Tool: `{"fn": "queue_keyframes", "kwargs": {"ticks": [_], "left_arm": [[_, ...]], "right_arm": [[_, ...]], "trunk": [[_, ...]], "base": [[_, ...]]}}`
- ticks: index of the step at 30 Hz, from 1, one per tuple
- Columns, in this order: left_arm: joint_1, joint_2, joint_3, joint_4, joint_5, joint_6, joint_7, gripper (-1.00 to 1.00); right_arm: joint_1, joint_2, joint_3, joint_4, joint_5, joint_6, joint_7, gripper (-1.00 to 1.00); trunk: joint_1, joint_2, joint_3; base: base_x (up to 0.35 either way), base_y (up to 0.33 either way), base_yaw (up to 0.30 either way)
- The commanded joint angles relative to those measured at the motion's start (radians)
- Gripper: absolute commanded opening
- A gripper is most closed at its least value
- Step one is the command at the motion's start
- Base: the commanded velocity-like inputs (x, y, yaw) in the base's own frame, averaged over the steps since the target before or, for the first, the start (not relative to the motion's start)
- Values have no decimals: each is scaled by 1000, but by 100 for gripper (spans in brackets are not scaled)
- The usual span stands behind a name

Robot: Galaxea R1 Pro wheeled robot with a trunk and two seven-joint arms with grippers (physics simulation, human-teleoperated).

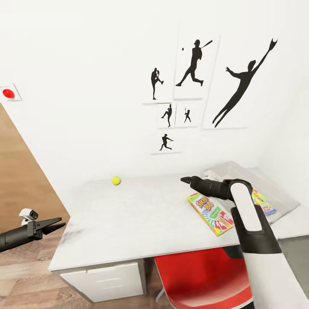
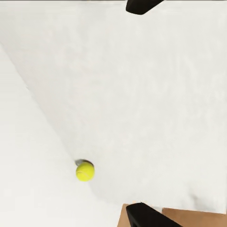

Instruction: Put all the toys in the child's room - the three board games (two on the bed and one on the table), the two jigsaw puzzles on the table, and the tennis ball on the table - inside the toy box on the table in the child's room.

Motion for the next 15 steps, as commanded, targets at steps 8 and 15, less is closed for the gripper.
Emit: {"fn": "queue_keyframes", "kwargs": {"ticks": [8, 15], "left_arm": [[-1, 0, 0, 0, 0, 10, -4, 100], [-1, 2, 1, 0, 0, 10, -4, 100]], "right_arm": [[-143, 98, 20, 181, -5, -2, -308, 100], [-195, 103, 16, 347, 5, -22, -388, 100]], "trunk": [[1, -2, -2], [1, -2, -2]], "base": [[0, 0, 0], [0, 0, 0]]}}
